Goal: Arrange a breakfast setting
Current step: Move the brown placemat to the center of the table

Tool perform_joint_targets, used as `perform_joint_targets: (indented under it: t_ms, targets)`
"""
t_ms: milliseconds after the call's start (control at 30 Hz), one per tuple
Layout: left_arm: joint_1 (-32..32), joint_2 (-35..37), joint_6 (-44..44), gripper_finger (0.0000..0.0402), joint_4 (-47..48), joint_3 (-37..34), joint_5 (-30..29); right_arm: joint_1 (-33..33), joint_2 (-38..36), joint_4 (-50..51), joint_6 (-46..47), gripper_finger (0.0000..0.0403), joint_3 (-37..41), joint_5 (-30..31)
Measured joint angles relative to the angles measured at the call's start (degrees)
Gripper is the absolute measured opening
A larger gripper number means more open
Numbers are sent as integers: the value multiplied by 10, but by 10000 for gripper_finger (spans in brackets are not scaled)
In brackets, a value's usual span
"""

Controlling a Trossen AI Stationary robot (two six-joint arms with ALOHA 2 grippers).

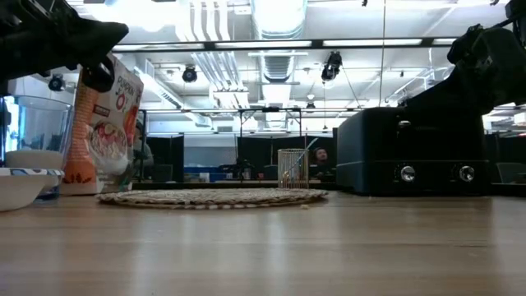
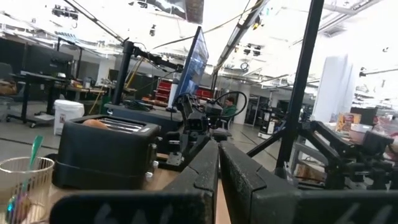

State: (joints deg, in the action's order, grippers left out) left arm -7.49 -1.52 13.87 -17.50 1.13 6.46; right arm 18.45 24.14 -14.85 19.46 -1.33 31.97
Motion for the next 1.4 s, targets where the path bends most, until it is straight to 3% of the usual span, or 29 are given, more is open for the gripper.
perform_joint_targets:
  t_ms: [233, 467, 667, 833, 1400]
  targets:
    - [0, 0, 16, 0, 0, 0, 0, 0, 0, 0, 0, 79, 0, 0]
    - [0, 0, -54, 0, 0, 0, 0, 0, 0, 0, 0, 79, 0, 0]
    - [0, 0, -18, 0, 0, 0, 0, 0, 0, 0, 0, 79, 0, 0]
    - [0, 0, -67, 0, 0, 0, 0, 0, 0, 0, 0, 79, 0, 0]
    - [0, 0, 20, 0, -57, 0, 0, 0, 0, 0, 0, 79, 0, 0]
